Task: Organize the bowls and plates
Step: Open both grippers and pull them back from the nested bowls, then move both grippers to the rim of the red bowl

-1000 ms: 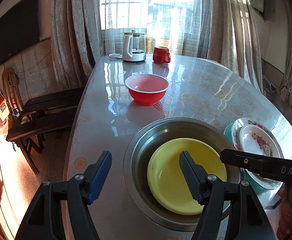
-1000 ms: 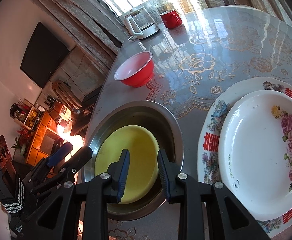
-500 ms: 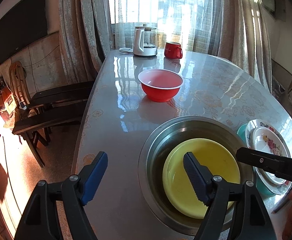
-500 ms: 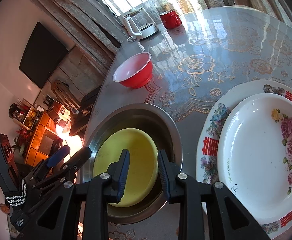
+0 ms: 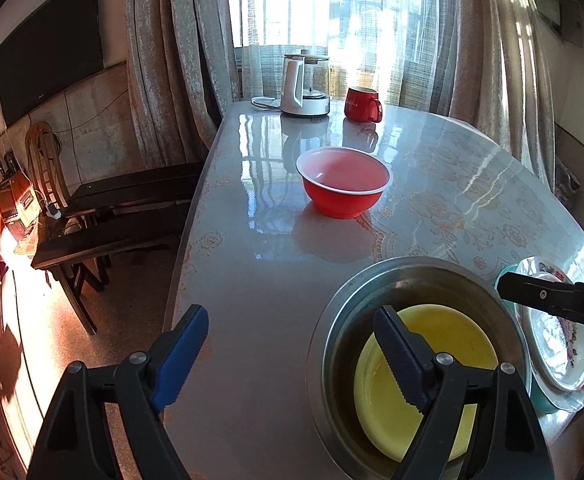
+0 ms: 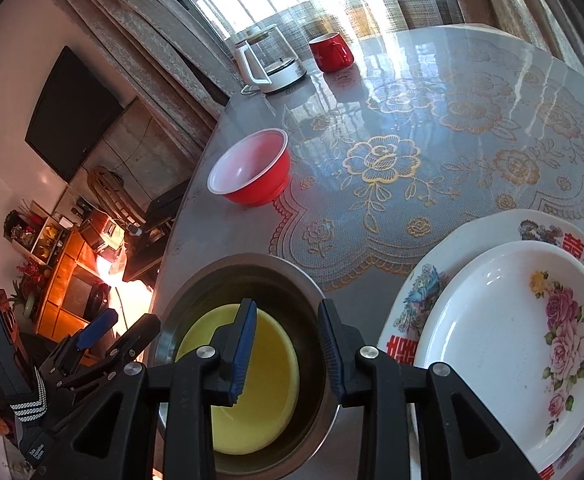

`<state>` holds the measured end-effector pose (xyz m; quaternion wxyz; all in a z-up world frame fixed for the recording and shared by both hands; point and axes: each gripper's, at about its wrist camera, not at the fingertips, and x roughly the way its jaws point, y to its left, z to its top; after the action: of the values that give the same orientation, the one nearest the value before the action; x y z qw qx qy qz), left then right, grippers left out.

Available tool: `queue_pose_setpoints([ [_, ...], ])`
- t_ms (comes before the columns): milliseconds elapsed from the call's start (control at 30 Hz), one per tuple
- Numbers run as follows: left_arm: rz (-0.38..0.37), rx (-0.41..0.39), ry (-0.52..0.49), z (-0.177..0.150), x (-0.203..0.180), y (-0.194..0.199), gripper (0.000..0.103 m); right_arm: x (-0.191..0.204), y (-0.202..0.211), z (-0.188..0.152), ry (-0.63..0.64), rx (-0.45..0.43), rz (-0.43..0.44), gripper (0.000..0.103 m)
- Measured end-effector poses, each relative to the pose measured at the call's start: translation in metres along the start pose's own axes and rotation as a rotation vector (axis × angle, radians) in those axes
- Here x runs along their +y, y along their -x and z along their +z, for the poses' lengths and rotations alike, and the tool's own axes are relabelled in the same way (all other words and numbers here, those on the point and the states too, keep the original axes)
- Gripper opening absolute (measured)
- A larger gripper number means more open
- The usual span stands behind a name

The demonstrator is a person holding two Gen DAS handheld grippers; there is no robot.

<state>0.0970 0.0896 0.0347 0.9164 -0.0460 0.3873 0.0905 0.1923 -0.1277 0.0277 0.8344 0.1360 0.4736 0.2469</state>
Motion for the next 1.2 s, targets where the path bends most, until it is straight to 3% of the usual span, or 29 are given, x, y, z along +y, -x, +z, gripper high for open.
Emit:
queue_pose_setpoints([
  [433, -0.001, 0.017, 0.058, 0.035, 0.013, -0.023, 0.086, 0.0, -0.02, 0.049, 0.016, -0.006, -0.053, 0.038],
  [767, -0.008, 0.023, 0.16, 0.079, 0.036, -0.058, 0.086, 0.007, -0.048, 0.082, 0.033, 0.007, -0.029, 0.038],
  [1200, -0.02, 0.076, 0.089, 0.116, 0.006, -0.113, 0.086, 0.005, -0.105, 0.124, -0.026, 0.077, -0.008, 0.038],
])
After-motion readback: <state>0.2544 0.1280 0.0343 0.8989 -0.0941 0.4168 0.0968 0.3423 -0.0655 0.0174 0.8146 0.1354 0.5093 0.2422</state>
